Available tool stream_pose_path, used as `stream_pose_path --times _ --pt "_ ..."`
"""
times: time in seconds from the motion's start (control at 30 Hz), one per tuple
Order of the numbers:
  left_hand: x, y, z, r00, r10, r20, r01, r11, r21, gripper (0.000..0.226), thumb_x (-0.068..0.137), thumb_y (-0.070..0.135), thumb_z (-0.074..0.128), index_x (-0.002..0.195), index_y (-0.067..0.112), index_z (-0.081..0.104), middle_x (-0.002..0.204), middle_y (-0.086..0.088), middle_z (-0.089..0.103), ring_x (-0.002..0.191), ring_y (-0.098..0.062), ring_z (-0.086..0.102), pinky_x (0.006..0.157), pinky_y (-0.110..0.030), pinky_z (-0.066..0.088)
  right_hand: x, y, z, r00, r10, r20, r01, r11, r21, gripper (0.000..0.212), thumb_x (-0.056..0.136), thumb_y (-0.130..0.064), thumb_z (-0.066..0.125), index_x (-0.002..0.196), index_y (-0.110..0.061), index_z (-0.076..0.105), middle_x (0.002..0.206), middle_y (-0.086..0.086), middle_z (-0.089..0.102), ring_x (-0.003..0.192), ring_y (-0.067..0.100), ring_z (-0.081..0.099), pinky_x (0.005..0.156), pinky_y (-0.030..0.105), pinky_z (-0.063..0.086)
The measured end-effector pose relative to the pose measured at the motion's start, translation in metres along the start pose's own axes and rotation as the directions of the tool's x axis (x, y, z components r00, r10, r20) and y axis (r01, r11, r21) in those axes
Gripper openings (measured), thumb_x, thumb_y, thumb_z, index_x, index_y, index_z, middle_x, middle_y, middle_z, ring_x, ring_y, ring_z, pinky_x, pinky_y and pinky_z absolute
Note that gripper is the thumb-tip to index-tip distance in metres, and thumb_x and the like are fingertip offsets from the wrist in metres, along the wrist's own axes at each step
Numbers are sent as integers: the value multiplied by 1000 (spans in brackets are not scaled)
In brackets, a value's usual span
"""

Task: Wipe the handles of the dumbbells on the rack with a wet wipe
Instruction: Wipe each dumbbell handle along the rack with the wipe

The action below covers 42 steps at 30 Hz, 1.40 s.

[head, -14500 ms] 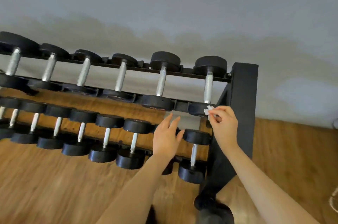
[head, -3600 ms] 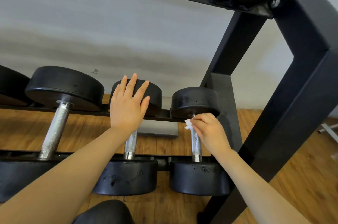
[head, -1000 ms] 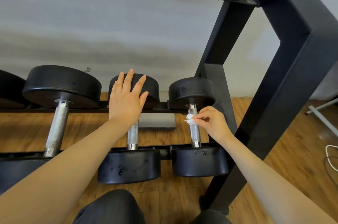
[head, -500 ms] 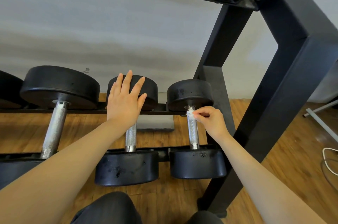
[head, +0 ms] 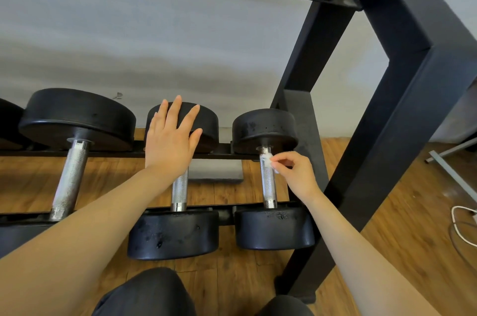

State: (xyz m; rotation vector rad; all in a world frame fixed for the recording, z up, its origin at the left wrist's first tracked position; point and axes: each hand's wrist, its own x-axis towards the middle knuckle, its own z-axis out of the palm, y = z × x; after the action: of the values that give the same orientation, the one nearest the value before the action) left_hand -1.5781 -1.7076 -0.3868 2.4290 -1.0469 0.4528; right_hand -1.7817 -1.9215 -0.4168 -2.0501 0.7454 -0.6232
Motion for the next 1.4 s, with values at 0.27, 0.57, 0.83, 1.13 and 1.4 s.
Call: stream_pose_path --times 0.27,0.57,0.83,1.13,1.4 --pt "1 0 1 1000 1 -4 -1 1000 0 52 101 39 42 150 21 39 159 -15 27 148 -38 19 116 -53 23 -10 7 -14 989 45 142 -48 999 24 14 80 -3 75 85 -16 74 87 0 71 82 10 66 77 20 51" --pt "0 0 2 1000 4 -16 -4 1000 8 51 101 38 43 149 21 41 158 -16 30 147 -39 22 115 -55 27 -22 -1 -14 977 10 212 -1 999 -40 11 80 -4 75 85 -13 77 87 0 67 79 3 62 71 14 49" --pt "0 0 -1 1000 -1 -18 1 1000 7 60 98 48 25 149 21 41 158 -16 31 146 -39 23 115 -55 27 -10 -6 -9 991 108 79 -110 994 26 19 82 1 71 83 -18 74 91 4 70 85 16 68 75 31 59" --pt "0 0 2 1000 2 -29 -1 1000 12 55 99 44 32 147 20 43 157 -16 32 145 -40 24 114 -55 28 -24 -4 -15 986 75 146 -64 995 -79 16 83 -1 71 85 -17 73 91 -1 67 79 3 63 71 7 46" --pt "0 1 -1 1000 -3 -21 3 1000 15 59 98 47 26 148 20 42 157 -16 31 146 -39 23 114 -54 27 -27 -3 -16 976 23 215 9 989 -148 11 82 -9 74 88 -18 76 91 -5 65 83 3 62 75 12 47"
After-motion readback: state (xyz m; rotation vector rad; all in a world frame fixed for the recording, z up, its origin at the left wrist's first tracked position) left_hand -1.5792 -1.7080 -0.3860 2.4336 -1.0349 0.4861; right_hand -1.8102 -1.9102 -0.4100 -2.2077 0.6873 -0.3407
